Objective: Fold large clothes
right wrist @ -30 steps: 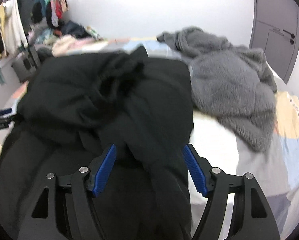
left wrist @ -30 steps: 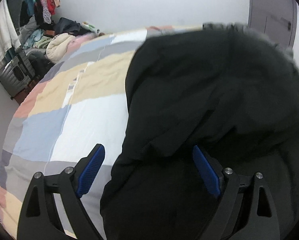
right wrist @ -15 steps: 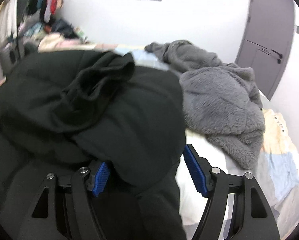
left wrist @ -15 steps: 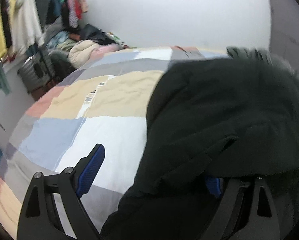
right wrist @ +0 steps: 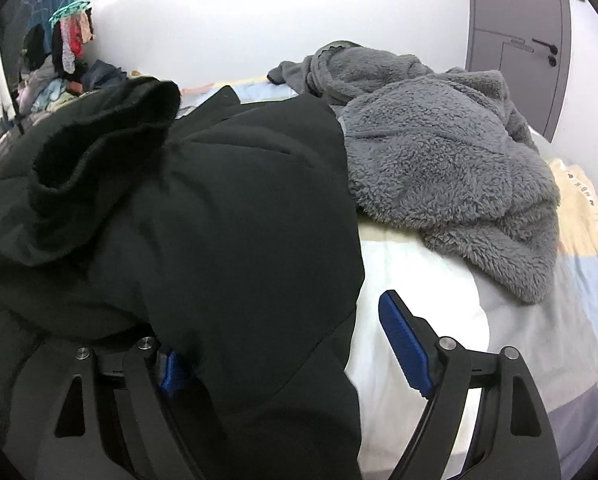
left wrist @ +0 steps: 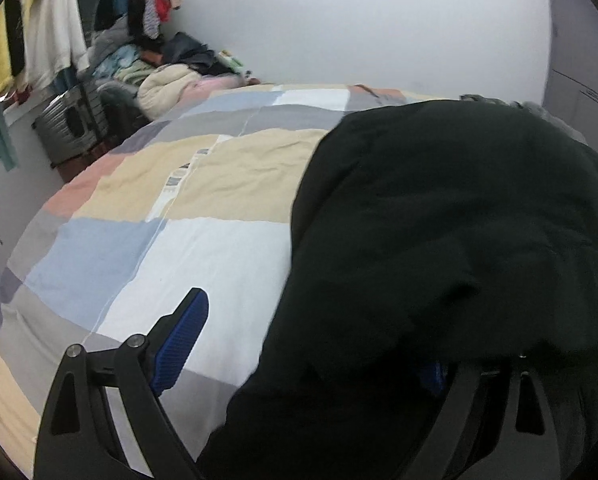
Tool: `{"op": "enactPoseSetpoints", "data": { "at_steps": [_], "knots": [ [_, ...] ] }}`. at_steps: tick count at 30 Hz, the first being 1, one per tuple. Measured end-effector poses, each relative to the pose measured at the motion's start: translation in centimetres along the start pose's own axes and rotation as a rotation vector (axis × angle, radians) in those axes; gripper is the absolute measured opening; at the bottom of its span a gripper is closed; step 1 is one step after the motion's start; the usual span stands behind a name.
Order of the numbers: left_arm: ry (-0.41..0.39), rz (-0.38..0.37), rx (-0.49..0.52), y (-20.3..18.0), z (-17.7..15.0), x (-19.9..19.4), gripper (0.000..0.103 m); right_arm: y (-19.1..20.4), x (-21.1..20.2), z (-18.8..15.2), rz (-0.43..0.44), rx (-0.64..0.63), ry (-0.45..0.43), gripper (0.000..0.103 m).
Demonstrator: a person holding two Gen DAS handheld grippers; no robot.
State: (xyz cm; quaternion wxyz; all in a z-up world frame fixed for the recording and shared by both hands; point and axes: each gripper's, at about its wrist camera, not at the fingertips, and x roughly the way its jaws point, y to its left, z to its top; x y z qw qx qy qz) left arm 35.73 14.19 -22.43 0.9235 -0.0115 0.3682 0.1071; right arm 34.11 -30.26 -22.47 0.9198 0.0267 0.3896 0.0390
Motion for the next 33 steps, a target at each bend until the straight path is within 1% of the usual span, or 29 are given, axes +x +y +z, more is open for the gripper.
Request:
{"op": "enactPoseSetpoints", "data": {
  "at_steps": [2,5,7,10,11,16,17,19,20,24,26,28,30,31,33],
  "knots": [
    [0.012,-0.017,0.003,-0.2,-0.3,-1.2,0.091,0.2,-1.3,-0.1,0.007,0.014,0.002,0.080],
    [0.008,-0.051,-0.022,-0.3,-0.5,-3.8,0.091,0.6,-3.8,-0.3,0.010,0.025,-0.009,0.080],
    [-0.004,-0.083,-0.043,-0.4,-0.3,-5.9,0.091,1.2,-6.5,0.0,0.030,0.017,-0.048,0.080],
    [-0.058,-0.105,-0.044,-0.4,0.4,-10.2,0.091,2.2,-11.7,0.3,0.056,0.002,-0.130,0.080],
    [-0.079,-0.116,-0.034,-0.4,0.7,-12.3,0.091,2.3,-13.3,0.4,0.064,-0.002,-0.156,0.080],
    [-0.176,-0.113,-0.010,1.2,2.6,-20.3,0.091,3.5,-21.6,1.4,0.105,-0.019,-0.278,0.080],
    [-0.205,-0.111,-0.011,1.8,3.0,-22.8,0.091,3.8,-23.4,1.7,0.111,-0.021,-0.301,0.080],
    [-0.242,-0.111,-0.020,3.1,3.6,-25.8,0.091,4.4,-26.9,2.4,0.122,-0.024,-0.338,0.080],
    [-0.265,-0.113,-0.030,4.0,3.8,-28.1,0.091,5.0,-29.3,2.8,0.122,-0.035,-0.362,0.080],
    [-0.322,-0.136,-0.055,7.5,3.4,-34.5,0.095,6.2,-35.7,3.4,0.136,-0.074,-0.424,0.081],
    [-0.329,-0.151,-0.080,10.3,2.6,-37.4,0.095,6.1,-38.5,3.4,0.157,-0.073,-0.454,0.082],
    [-0.311,-0.171,-0.100,12.9,1.6,-38.8,0.095,5.1,-41.2,3.1,0.183,-0.069,-0.473,0.082],
    [-0.281,-0.178,-0.130,15.5,0.4,-39.2,0.095,4.0,-42.6,2.8,0.193,-0.061,-0.469,0.082],
    [-0.259,-0.181,-0.152,16.9,-0.3,-38.9,0.095,3.3,-42.9,2.7,0.193,-0.056,-0.458,0.082],
    [-0.213,-0.194,-0.174,18.5,-1.6,-37.9,0.095,1.7,-43.1,2.2,0.184,-0.042,-0.431,0.082]
  ]
}}
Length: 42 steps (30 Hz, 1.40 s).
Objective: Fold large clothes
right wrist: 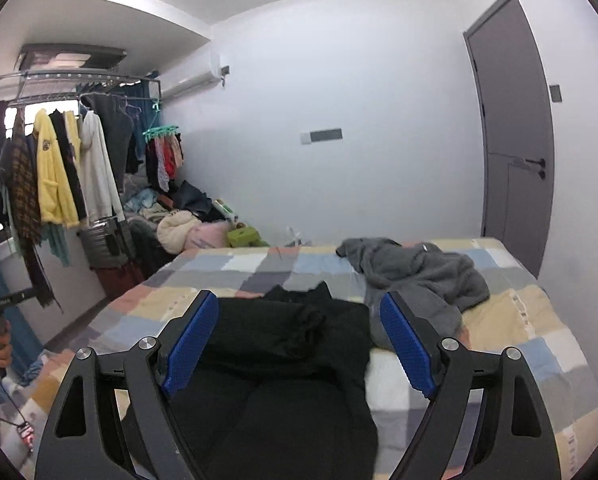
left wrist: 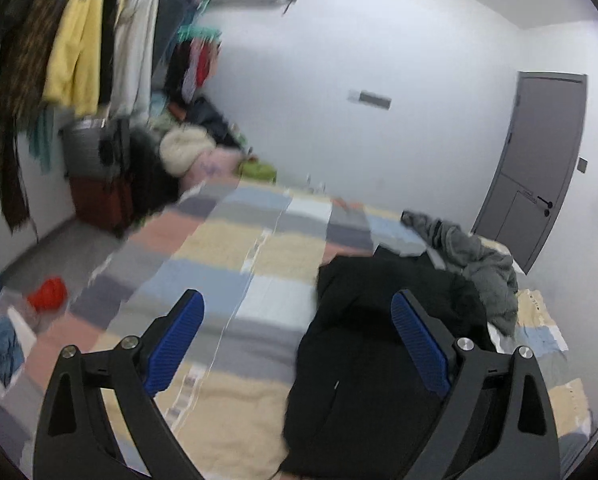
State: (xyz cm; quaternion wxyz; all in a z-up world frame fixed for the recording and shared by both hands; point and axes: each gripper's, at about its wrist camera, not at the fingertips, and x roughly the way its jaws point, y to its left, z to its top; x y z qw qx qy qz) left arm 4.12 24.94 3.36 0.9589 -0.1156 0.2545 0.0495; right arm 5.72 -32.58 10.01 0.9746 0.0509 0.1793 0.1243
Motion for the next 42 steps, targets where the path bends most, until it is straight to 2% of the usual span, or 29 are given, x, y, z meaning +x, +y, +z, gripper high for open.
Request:
{"op": "enactPoseSetpoints", "data": {
  "at_steps": [3,6,10,17,22,26,28,29,32,34,36,39,41,42],
  "knots": [
    [0.081,-0.068,-0.056,2.8,-2.8,1.9,0.095,-2.4,-0.2,-2.0,0.004,0.051,0.059,0.083],
    [0.165,-0.165,-0.130,4.6,-6.4,5.6,0.095,-5.0,0.6,-5.8,0.003,0.129,0.134,0.083],
    [0.283,-0.240,-0.222,5.7,-11.6,11.1,0.095,-7.8,3.0,-12.6,0.024,0.223,0.260,0.083],
    [0.481,-0.313,-0.303,5.6,-20.4,18.8,0.095,-10.8,8.0,-25.8,0.055,0.411,0.489,0.083],
    [0.556,-0.368,-0.313,5.0,-24.0,21.3,0.095,-11.0,10.7,-31.4,0.095,0.518,0.571,0.083],
    [0.607,-0.399,-0.338,4.4,-25.6,22.8,0.095,-10.6,12.4,-33.6,0.174,0.589,0.603,0.083],
    [0.615,-0.423,-0.344,3.9,-25.8,23.0,0.095,-9.9,12.6,-33.3,0.211,0.585,0.596,0.085],
    [0.611,-0.445,-0.351,3.7,-25.9,22.9,0.095,-9.6,12.7,-33.1,0.227,0.572,0.588,0.085],
    [0.600,-0.572,-0.390,2.9,-25.8,22.4,0.095,-8.6,12.4,-32.2,0.309,0.557,0.557,0.085],
    [0.598,-0.554,-0.364,2.4,-25.9,22.1,0.094,-8.3,12.2,-32.2,0.320,0.542,0.554,0.085],
    [0.630,-0.537,-0.361,2.2,-26.3,22.5,0.094,-8.1,12.5,-33.0,0.275,0.518,0.595,0.085],
    [0.625,-0.545,-0.357,1.7,-26.8,22.5,0.093,-8.5,13.0,-34.7,0.280,0.563,0.633,0.085],
    [0.628,-0.570,-0.368,1.2,-26.7,22.4,0.089,-8.2,12.8,-34.5,0.297,0.570,0.618,0.085],
    [0.629,-0.580,-0.370,0.8,-26.7,22.3,0.080,-7.9,12.9,-34.4,0.310,0.564,0.619,0.085]
  ]
}}
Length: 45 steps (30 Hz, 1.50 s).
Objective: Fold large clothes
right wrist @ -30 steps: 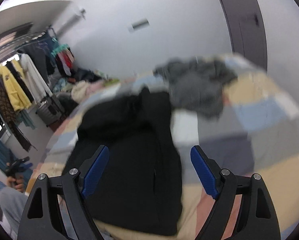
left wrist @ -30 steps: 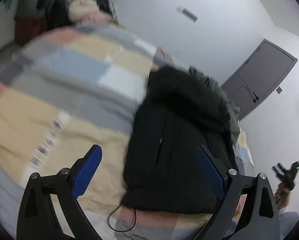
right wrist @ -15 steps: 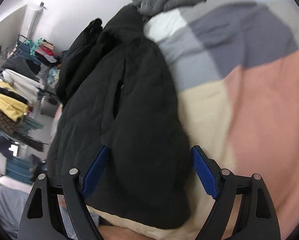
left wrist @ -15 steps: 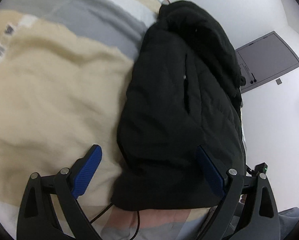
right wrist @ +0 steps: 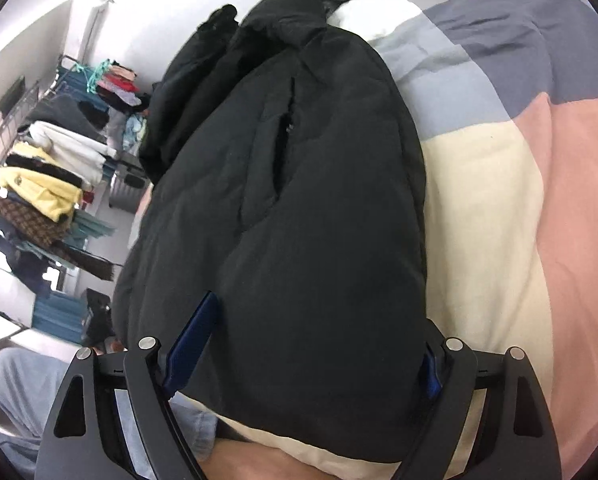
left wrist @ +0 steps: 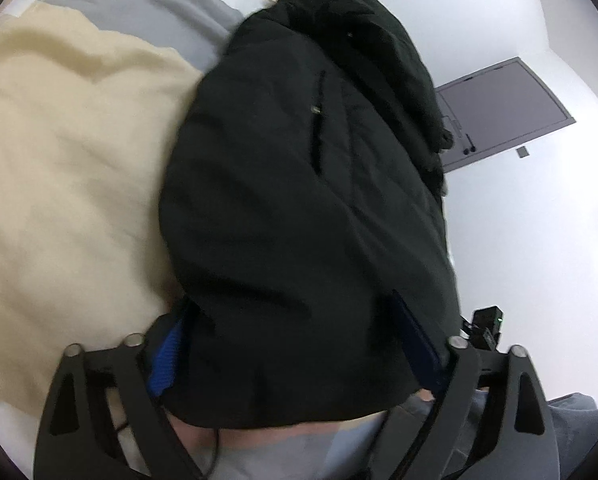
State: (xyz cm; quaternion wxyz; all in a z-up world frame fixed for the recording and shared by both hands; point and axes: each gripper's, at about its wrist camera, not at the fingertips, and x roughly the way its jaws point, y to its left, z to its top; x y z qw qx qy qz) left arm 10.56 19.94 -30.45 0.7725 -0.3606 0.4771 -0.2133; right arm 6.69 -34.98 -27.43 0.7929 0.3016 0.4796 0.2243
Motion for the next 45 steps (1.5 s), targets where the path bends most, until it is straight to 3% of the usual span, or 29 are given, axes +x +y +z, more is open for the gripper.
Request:
{"op": "enactPoseSetpoints", "data": {
  "at_steps": [1,2,4,7,10,18,25,28,33,35,45],
  "knots": [
    [0.008,-0.014,0.000,-0.5,-0.2,0.2,0.070,0.6,0.2,-0.1,0.005,-0.018,0.018,0.082],
    [0.017,-0.023,0.002,-1.0,-0.4,0.5,0.067,1.2,0.3,-0.2,0.001,-0.044,0.033,0.080],
    [0.033,-0.016,0.018,-2.2,-0.7,0.9,0.051,2.3,0.4,0.0,0.002,-0.070,0.040,0.051],
    [0.029,0.021,0.013,-3.6,-0.7,1.2,0.029,3.6,-0.3,0.7,-0.035,-0.101,0.032,0.020],
    [-0.001,0.052,-0.005,-4.5,0.2,-0.6,0.020,5.2,-1.8,1.5,-0.017,-0.128,-0.019,0.010],
    [-0.175,-0.007,0.045,-11.3,5.4,-8.0,0.012,13.8,-8.7,6.9,0.021,-0.292,-0.196,0.008],
    [-0.261,-0.006,0.075,-17.3,10.7,-13.9,0.011,18.7,-14.0,11.6,0.090,-0.306,-0.310,0.007],
    [-0.287,-0.011,0.106,-19.4,11.4,-16.9,0.011,20.3,-16.1,12.5,0.109,-0.315,-0.332,0.007],
    [-0.300,-0.015,0.160,-21.9,10.7,-20.1,0.012,22.4,-19.4,11.5,0.120,-0.317,-0.347,0.007],
    [-0.289,0.015,0.184,-22.9,9.9,-21.1,0.012,23.1,-20.4,10.7,0.121,-0.322,-0.344,0.007],
    [-0.207,0.069,0.179,-24.5,5.0,-23.8,0.012,24.2,-25.0,3.7,0.079,-0.333,-0.364,0.007]
  ]
}}
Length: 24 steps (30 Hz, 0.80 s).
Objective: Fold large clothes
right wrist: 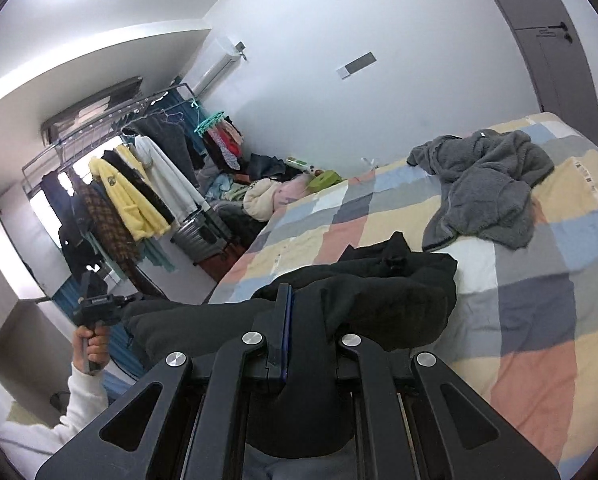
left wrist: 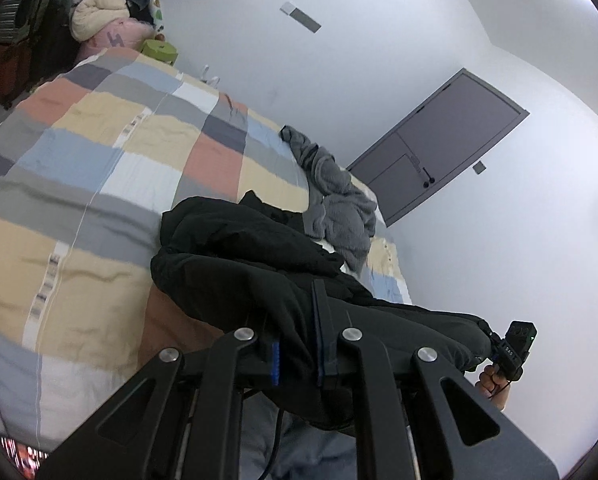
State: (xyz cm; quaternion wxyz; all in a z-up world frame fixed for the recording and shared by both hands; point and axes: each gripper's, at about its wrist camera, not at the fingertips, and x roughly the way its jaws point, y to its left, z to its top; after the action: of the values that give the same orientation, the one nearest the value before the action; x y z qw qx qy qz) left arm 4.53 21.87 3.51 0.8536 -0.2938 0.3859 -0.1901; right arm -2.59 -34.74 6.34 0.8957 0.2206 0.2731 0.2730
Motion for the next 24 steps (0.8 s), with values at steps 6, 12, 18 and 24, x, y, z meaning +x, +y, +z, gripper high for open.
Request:
{"op": "enactPoseSetpoints", "data": {
  "at_steps": [6,12,18,24],
  "knots": [
    [0.014,0.017,-0.046,-0.1,0.5,0.0,0.013,0.2,0.2,1.1,-0.044,0.030,0.003,0.007],
    [0.027,0.065,-0.040,-0.2,4.3,2.9,0.014,-1.7,4.2,4.8,-0.082,0.046,0.015,0.007],
    [0.042,0.123,-0.047,0.4,9.5,8.3,0.016,-6.8,10.2,9.3,-0.126,0.133,0.039,0.007],
    [0.048,0.263,-0.013,0.7,14.1,15.3,0.016,-12.4,17.3,12.2,-0.222,0.202,0.075,0.006]
  ]
}}
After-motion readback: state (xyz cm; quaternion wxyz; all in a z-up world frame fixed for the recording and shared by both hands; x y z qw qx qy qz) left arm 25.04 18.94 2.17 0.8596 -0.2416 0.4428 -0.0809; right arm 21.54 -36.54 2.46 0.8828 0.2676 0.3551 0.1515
